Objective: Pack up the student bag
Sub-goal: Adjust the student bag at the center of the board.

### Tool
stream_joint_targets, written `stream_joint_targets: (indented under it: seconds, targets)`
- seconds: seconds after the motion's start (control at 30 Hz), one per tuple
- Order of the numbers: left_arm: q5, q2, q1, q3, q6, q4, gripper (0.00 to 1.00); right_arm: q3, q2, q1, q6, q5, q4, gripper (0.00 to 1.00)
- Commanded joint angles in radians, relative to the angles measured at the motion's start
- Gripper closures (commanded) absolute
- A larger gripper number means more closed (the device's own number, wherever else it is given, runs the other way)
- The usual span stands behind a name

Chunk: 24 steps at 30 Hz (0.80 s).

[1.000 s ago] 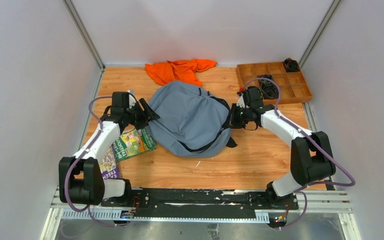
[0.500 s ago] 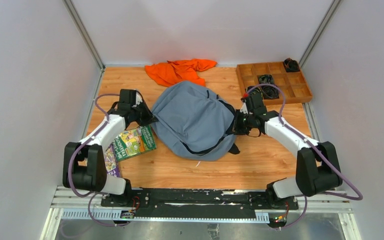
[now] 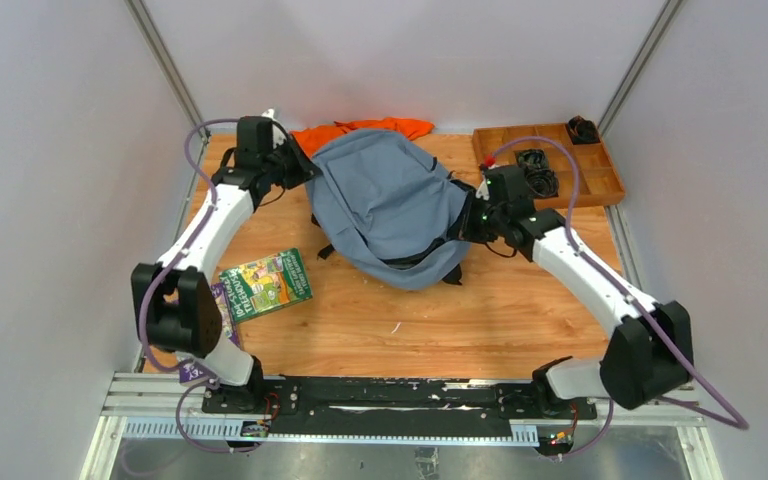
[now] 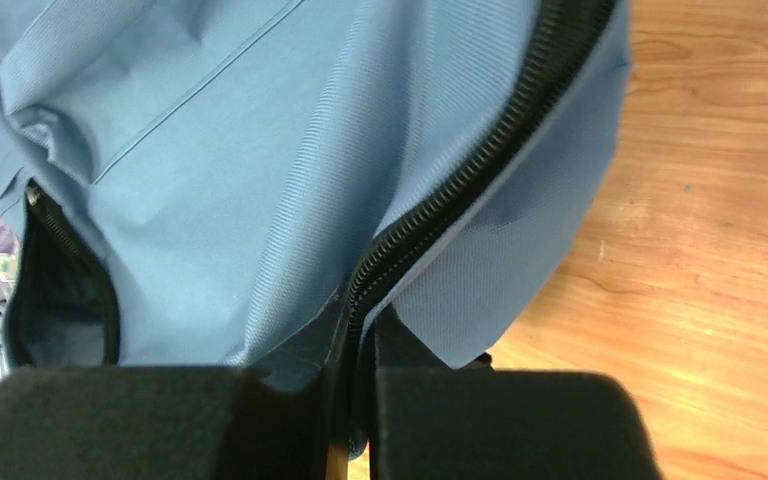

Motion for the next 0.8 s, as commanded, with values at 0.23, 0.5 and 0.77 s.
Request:
stream_joint_targets:
  seconds: [0.23, 0.5, 0.77]
  targets:
    - [-0.327, -0.075, -0.001, -0.107, 0.165, -0.240, 0.31, -0.061, 0.069, 0.066, -0.001, 0.083, 0.012, 0.30]
    - [-0.588, -0.339, -0.001, -0.348, 0.083, -0.356, 0.28, 0.124, 0.010, 0.111, -0.072, 0.082, -0.060, 0.26]
    - [-0.631, -0.436, -0.022, -0.484, -0.014, -0.388, 0.30, 0.144, 0.086, 0.196, -0.079, 0.059, -0.034, 0.26]
